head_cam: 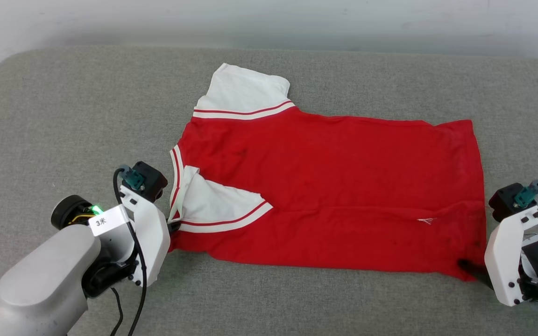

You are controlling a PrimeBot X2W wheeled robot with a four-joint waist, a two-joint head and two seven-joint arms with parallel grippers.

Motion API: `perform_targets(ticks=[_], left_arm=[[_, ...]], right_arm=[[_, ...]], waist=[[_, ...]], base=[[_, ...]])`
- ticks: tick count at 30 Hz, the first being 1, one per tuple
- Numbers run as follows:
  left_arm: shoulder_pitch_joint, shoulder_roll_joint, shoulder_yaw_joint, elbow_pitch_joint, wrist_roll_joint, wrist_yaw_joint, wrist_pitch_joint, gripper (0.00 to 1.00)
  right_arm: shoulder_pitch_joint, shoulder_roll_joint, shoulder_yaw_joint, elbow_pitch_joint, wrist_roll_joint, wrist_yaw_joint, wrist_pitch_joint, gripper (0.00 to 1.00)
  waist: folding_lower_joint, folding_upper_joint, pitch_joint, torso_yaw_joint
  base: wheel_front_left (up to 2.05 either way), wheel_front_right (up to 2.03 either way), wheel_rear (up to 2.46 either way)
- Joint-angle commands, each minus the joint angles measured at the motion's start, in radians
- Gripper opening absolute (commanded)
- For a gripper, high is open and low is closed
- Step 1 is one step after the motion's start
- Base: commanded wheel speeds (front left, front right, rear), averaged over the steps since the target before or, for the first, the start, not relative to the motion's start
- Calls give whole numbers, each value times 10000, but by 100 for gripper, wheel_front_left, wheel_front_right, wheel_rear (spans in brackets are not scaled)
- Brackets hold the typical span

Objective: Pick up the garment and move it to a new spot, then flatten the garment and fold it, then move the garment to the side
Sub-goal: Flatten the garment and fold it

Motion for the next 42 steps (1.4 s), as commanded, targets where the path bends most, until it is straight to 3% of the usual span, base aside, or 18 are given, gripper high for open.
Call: perform_targets(ticks=[1,6,7,8,15,24,35,42], left_arm=[[-80,-60,-23,17,34,31,-63,0],[52,-54,-53,129,-7,14,-150,0],[116,-27,-56,157,-31,15,-163,0],[179,-6,-54,187,-46,19,-200,0],[576,105,-15,247,-240,73,-415,0],[1272,693,108,-441,-562,340,-526,0],[2692,1446,86,-1786,-1077,1120,-532,0],[3304,1419,12,-1826,-1315,1376,-643,0]], right_arm=[[169,356,443,377,-13,-6,-62,100],[121,680,1056,805,231,9,-787,100],[37,668,1140,814,277,10,-989,36],[-51,635,1214,830,333,10,-1136,0],[-341,269,1100,882,601,-8,-2160,0],[198,-506,802,-146,978,-10,-2993,0],[2057,-1084,-75,-1502,1213,-13,-2774,0],[3099,-987,-692,-1806,971,-13,-2379,0]], waist=[[0,0,42,34],[0,0,12,-19],[0,0,-27,-53],[0,0,-76,-89],[0,0,-547,-260],[0,0,-1214,-330],[0,0,-1678,-411],[0,0,-1554,-419]], base=[[0,0,0],[0,0,0],[0,0,0],[0,0,0],[0,0,0],[0,0,0],[0,0,0],[0,0,0]])
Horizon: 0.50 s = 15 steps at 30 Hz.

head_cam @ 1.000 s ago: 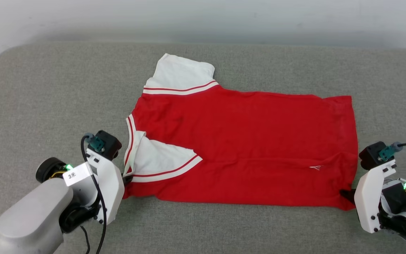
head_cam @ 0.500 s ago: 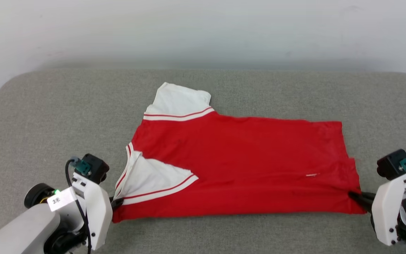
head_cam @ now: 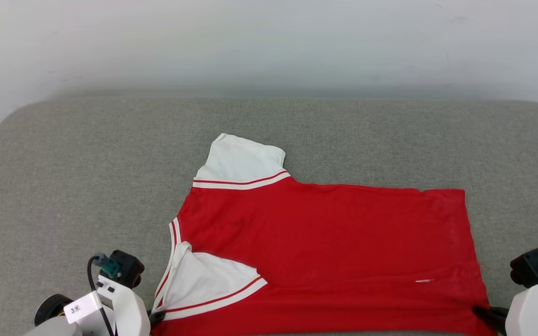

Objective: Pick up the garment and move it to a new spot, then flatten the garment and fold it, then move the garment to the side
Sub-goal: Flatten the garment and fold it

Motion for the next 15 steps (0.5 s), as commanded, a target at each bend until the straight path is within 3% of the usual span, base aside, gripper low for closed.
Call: perform_targets(ticks=[1,10,11,12,13,14,15], left_arm=[[130,-3,-9,119,65,82,-52,0],[375,-498,-192,1082,-127,-17,-153,0],[370,-532,-184,1196,-113,-16,-200,12],[384,-552,-141,1252,-130,-11,-285,72],[398,-557,-80,1276,-142,2,-406,100],[393,-543,-46,1286,-93,18,-510,100],[415,-525,-29,1286,-90,38,-597,100]], right_arm=[[126,102,-109,57,-130,-18,43,0],[325,896,-27,1009,-617,-18,118,0],[317,995,-36,1094,-619,-18,12,0],[339,1119,-81,1140,-537,-18,-62,3],[356,1164,-154,1144,-519,-17,-173,49],[352,1163,-264,1128,-594,-17,-345,100],[369,1198,-343,1099,-626,-17,-496,100]], waist=[[1,0,69,-6],[1,0,225,-29],[1,0,197,-28],[1,0,143,-28],[1,0,91,-24],[1,0,29,-15],[1,0,-39,-20]], base=[[0,0,0],[0,0,0],[0,0,0],[0,0,0],[0,0,0],[0,0,0],[0,0,0]])
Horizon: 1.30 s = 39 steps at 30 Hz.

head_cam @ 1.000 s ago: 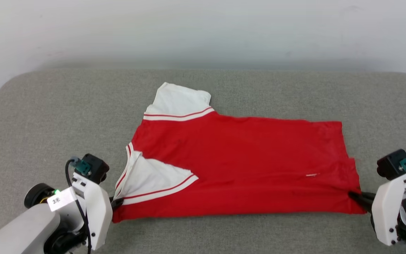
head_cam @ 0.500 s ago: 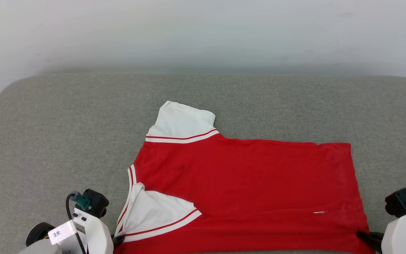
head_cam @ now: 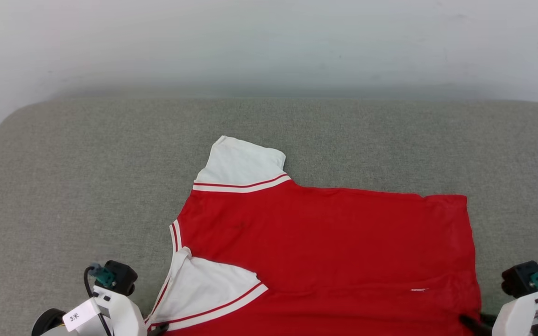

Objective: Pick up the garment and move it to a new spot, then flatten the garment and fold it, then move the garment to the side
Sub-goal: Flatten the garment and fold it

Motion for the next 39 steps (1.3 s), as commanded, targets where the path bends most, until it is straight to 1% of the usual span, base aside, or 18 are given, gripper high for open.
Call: perform_targets(ticks=[1,6,9,12,15,19,22,24,25,31,34,35,39], left_arm=[[192,59,64,24,30,63,-116,100],[86,314,337,-367,115,215,-597,100],[-232,493,649,-687,323,351,-1051,100],[-604,560,917,-786,726,551,-1663,100],[-1084,557,1049,-788,1089,618,-1927,100],[-1798,425,1198,-699,1382,593,-2023,100],[-2498,279,1325,-414,1508,434,-1967,100],[-3045,113,1400,-162,1416,209,-1765,100],[-3334,42,1441,-28,1337,29,-1642,100],[-5263,-299,1529,1165,733,-795,77,100],[-6231,-491,1440,1763,462,-1031,1252,100],[-6231,-491,1440,1763,462,-1031,1252,100],[-7326,-731,1255,2414,202,-1187,2776,100]], right_arm=[[169,50,-148,-49,-79,-15,-208,100],[315,264,-985,-523,-438,-13,-1172,100],[326,632,-1682,-892,-972,-12,-1902,100],[268,1274,-2508,-1343,-1673,-12,-2690,100],[185,1994,-3108,-1872,-2389,-12,-3322,100],[168,2893,-3641,-2603,-3158,-12,-3931,100],[266,3366,-3777,-3097,-3545,-12,-4054,100],[297,3570,-3797,-3412,-3764,-12,-4077,100],[300,3633,-3774,-3541,-3863,-12,-4041,100],[-197,3826,-3546,-4135,-4083,-12,-3975,100],[-424,3864,-3419,-4334,-4122,-12,-3968,100],[-424,3864,-3419,-4334,-4122,-12,-3968,100],[-705,3861,-3337,-4537,-4176,-12,-3958,100]], waist=[[0,0,-130,4],[0,0,-349,-14],[0,0,-377,-60],[0,0,-339,-124],[0,0,-212,-281],[0,0,82,-525],[0,0,453,-715],[0,0,769,-838],[0,0,935,-903],[0,0,2116,-1370],[0,0,2644,-1582],[0,0,2644,-1582],[0,0,3251,-1782]], base=[[0,0,0],[0,0,0],[0,0,0],[0,0,0],[0,0,0],[0,0,0],[0,0,0],[0,0,0],[0,0,0],[0,0,0],[0,0,0],[0,0,0],[0,0,0]])
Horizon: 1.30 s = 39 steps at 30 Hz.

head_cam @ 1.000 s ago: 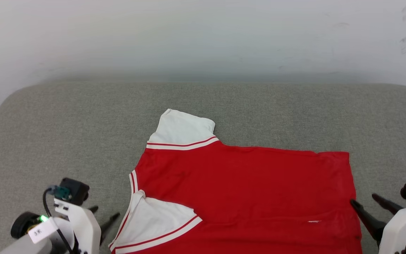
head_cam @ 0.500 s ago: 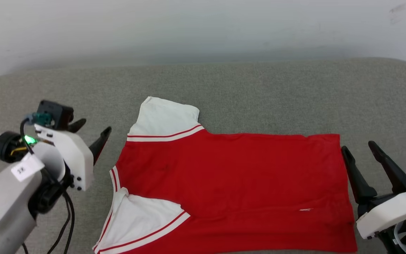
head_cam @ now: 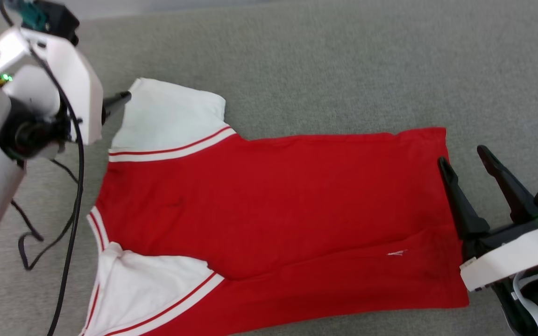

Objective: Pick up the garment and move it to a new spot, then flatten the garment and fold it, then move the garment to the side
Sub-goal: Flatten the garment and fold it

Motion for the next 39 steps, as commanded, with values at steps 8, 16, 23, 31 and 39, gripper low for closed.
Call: perform_targets(ticks=[8,16,23,31,39], left_arm=[[-1590,-345,-469,1029,395,-75,1388,100],[-1396,-533,-1010,2086,437,-256,1965,100],[-1071,-314,-1515,1888,480,-381,1618,0],[-1546,-445,-1560,1126,437,-396,71,0],[-1259,-228,-2283,-92,397,-398,-979,0]], right_arm=[[-648,-71,241,-268,-37,-8,-64,100],[-834,-100,319,-65,38,-8,-194,100],[-1018,-241,26,54,150,-10,-118,100],[-1646,-877,-511,-22,255,-8,434,100],[-2833,-3050,130,365,1190,-10,3150,100]], waist=[[-3,0,1467,-573],[-3,0,1723,-793],[-3,0,1373,-649],[-3,0,805,-313],[-3,0,273,179]], base=[[0,0,0],[0,0,0],[0,0,0],[0,0,0],[0,0,0]])
